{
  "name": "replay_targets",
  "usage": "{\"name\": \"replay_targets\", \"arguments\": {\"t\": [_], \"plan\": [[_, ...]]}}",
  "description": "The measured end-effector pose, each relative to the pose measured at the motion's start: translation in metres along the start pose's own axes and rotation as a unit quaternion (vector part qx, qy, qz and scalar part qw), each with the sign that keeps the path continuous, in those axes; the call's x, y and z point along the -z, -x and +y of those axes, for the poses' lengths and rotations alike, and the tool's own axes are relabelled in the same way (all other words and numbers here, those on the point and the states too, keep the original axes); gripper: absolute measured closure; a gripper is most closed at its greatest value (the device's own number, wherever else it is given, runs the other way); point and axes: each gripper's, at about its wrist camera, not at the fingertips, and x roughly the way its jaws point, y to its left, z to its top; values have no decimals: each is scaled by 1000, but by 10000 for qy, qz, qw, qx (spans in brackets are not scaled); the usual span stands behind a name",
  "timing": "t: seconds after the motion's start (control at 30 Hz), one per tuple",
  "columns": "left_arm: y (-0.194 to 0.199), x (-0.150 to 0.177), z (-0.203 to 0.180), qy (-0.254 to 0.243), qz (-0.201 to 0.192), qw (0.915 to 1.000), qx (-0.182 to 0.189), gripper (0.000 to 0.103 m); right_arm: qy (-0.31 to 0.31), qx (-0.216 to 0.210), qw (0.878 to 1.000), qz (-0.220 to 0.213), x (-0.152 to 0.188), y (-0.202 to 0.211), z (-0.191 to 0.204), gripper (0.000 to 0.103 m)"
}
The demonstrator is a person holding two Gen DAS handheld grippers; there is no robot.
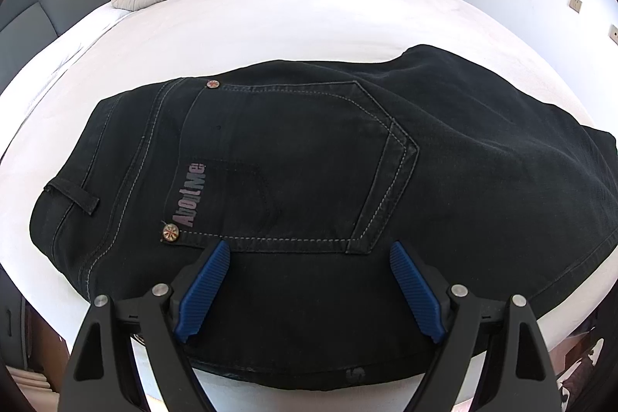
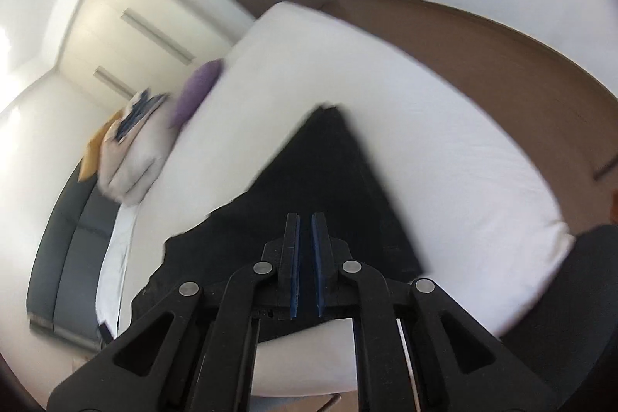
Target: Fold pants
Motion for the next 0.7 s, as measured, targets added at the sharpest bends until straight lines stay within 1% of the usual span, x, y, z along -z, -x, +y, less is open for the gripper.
{"name": "replay_targets", "arguments": {"t": [0.03,0.07,0.13,0.2,0.23,0.27,0.33,0.43,0.47,0.5,0.57,0.6,0.63,0.67,0.7], "plan": [[0,0,0,4,-3,10000,-1,16,422,-377,9980,279,4,-14,29,95],[0,0,-1,6,-5,10000,-5,16,905,-756,9911,624,13,-32,62,95],[0,0,-2,-2,-1,10000,-14,16,1556,-1262,9720,1227,34,-66,114,95],[0,1,-3,-7,6,10000,-14,16,1774,-1560,9561,1737,54,-98,145,95],[0,1,-3,-2,4,10000,-12,16,1851,-1616,9493,1961,61,-115,156,95],[1,1,-3,9,2,10000,-3,16,1950,-1584,9441,2134,72,-131,163,95],[0,1,-3,30,-2,10000,17,16,1957,-1426,9363,2545,87,-158,161,95],[0,0,-1,44,4,10000,33,16,1778,-961,9304,3060,119,-184,141,95],[-1,0,0,47,8,10000,37,16,1611,-1098,9323,3046,127,-184,128,96],[-2,0,1,49,9,10000,41,16,1532,-1215,9354,2947,131,-176,113,99],[-2,-1,2,62,8,10000,57,16,1525,-1286,9374,2853,143,-160,91,100],[-2,-1,3,77,4,9999,67,16,1435,-1332,9394,2815,145,-154,84,103],[-1,-1,4,84,-7,9999,67,16,1297,-1354,9399,2853,147,-153,76,103],[2,-2,4,78,-28,9999,57,18,1166,-1391,9391,2917,146,-141,64,103],[5,-3,5,118,-74,9999,100,20,1150,-1385,9385,2946,149,-139,62,103]]}}
